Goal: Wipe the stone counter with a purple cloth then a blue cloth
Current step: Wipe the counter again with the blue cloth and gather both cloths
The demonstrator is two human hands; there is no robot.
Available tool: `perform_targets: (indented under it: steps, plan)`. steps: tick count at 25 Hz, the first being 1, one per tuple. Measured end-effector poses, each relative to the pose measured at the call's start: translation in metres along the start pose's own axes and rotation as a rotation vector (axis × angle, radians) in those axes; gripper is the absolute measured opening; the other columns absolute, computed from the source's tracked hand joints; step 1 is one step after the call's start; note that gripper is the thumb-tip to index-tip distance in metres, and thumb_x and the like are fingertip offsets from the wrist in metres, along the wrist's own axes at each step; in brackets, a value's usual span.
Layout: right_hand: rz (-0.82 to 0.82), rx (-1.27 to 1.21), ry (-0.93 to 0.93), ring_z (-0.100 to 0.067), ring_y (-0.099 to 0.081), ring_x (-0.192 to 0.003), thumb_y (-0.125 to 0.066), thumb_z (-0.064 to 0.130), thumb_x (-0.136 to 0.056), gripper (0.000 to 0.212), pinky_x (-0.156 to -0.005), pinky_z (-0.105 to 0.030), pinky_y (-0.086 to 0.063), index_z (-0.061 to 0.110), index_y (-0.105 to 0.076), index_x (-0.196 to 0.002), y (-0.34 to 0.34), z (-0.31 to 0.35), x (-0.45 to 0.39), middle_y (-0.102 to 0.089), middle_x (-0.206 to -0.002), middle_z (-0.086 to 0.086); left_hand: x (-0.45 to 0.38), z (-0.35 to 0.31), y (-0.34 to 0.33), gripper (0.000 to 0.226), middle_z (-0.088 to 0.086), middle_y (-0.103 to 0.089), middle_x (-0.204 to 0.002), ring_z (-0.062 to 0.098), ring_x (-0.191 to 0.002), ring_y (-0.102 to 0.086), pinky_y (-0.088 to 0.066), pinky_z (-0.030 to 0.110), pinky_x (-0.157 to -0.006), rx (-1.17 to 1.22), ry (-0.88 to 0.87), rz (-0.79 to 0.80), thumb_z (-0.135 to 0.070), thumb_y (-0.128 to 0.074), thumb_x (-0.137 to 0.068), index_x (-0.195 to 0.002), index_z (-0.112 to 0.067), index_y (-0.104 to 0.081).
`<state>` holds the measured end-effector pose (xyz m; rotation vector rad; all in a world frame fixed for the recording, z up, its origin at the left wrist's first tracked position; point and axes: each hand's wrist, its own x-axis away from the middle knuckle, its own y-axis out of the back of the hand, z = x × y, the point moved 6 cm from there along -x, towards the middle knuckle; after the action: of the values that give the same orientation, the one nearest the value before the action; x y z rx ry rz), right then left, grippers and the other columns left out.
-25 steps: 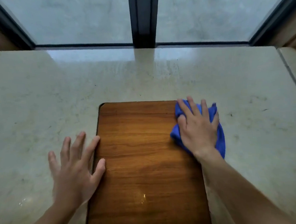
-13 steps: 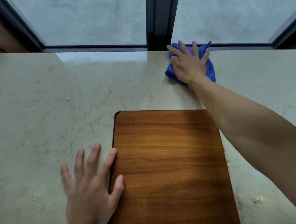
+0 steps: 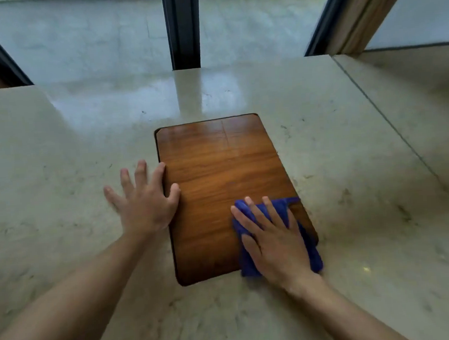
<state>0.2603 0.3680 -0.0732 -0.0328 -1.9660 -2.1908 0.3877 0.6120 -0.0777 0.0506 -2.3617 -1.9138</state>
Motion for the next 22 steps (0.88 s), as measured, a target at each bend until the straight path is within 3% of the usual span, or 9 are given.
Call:
perform_targets:
  steps: [2,4,5,7,9,12,15,19,22]
  plan:
    - [0.001,0.011,-0.041,-0.022,-0.006,-0.152,-0.016,0.049,-0.099,0.056,-0.117,-0.055,-0.020,0.050,-0.003,-0.153,-0.009,0.008,0.077,-0.010,-0.164,0.016,0.005,0.001,0.002,0.064,0.004,-0.018,-0.165,0.037,-0.151,-0.008,-0.002,0.072,-0.113,0.009,-0.040,0.015,-0.064,-0.034,-0.091,-0.151,-0.040,-0.029]
    - [-0.023,0.005,-0.105,-0.026,-0.031,-0.146,-0.029,0.044,-0.096,0.056,-0.107,-0.056,-0.036,0.042,-0.025,-0.152,-0.012,0.018,0.136,-0.032,-0.158,0.010,0.006,0.007,0.007,0.062,0.004,-0.017,-0.165,0.035,-0.151,-0.009,-0.007,0.070,-0.113,-0.003,-0.101,0.047,-0.063,-0.033,-0.093,-0.151,-0.040,-0.027]
    - [-0.029,0.009,-0.126,-0.026,-0.034,-0.145,-0.029,0.041,-0.097,0.053,-0.102,-0.056,-0.038,0.036,-0.033,-0.150,-0.014,0.025,0.156,-0.040,-0.155,0.007,0.006,0.011,0.010,0.060,0.004,-0.021,-0.164,0.033,-0.150,-0.014,-0.014,0.068,-0.112,-0.011,-0.141,0.044,-0.061,-0.032,-0.093,-0.149,-0.040,-0.029]
    - [-0.055,0.081,-0.049,-0.024,-0.020,-0.148,-0.020,0.043,-0.099,0.052,-0.104,-0.052,-0.031,0.032,-0.037,-0.147,-0.024,0.056,0.176,-0.040,-0.154,0.007,0.003,0.024,0.022,0.055,0.005,-0.032,-0.158,0.031,-0.145,-0.029,-0.026,0.064,-0.108,0.007,-0.214,-0.002,-0.057,-0.034,-0.094,-0.144,-0.034,-0.039]
    - [-0.024,0.085,0.048,-0.028,-0.025,-0.146,-0.020,0.046,-0.098,0.053,-0.107,-0.051,-0.025,0.034,-0.042,-0.144,-0.031,0.088,0.166,-0.046,-0.151,0.008,-0.008,0.047,0.030,0.053,0.006,-0.035,-0.157,0.031,-0.143,-0.033,-0.027,0.065,-0.107,0.029,-0.209,-0.026,-0.056,-0.037,-0.094,-0.142,-0.032,-0.041]
    - [-0.075,-0.053,-0.044,-0.031,-0.045,-0.137,-0.034,0.041,-0.096,0.051,-0.104,-0.057,-0.034,0.033,-0.049,-0.144,-0.018,0.103,0.092,-0.049,-0.148,0.005,-0.025,0.099,0.027,0.063,0.002,-0.023,-0.163,0.027,-0.149,-0.021,-0.015,0.068,-0.111,-0.020,-0.154,0.002,-0.065,-0.021,-0.090,-0.147,-0.040,-0.030]
    - [-0.125,-0.054,-0.165,-0.029,-0.028,-0.147,-0.023,0.042,-0.100,0.057,-0.112,-0.055,-0.034,0.027,-0.029,-0.155,0.004,0.090,-0.017,-0.031,-0.160,0.004,-0.028,0.124,0.023,0.065,-0.008,-0.010,-0.167,0.020,-0.153,-0.006,0.000,0.067,-0.114,-0.043,-0.170,0.019,-0.069,-0.011,-0.091,-0.152,-0.049,-0.014]
    - [-0.127,-0.050,-0.235,-0.026,-0.008,-0.152,-0.018,0.042,-0.104,0.056,-0.118,-0.056,-0.018,0.031,-0.008,-0.158,0.024,0.056,-0.172,-0.011,-0.166,0.007,-0.023,0.123,0.020,0.065,-0.009,-0.006,-0.168,0.018,-0.154,-0.002,0.002,0.067,-0.115,-0.055,-0.162,0.053,-0.067,-0.011,-0.092,-0.154,-0.048,-0.010]
    - [-0.098,-0.114,-0.280,-0.025,-0.001,-0.152,-0.017,0.040,-0.105,0.054,-0.119,-0.058,-0.008,0.033,-0.007,-0.157,0.045,0.032,-0.294,-0.006,-0.166,0.010,-0.023,0.121,0.022,0.066,-0.008,-0.008,-0.168,0.019,-0.154,-0.004,-0.002,0.069,-0.116,-0.092,-0.162,0.064,-0.064,-0.014,-0.093,-0.156,-0.044,-0.012]
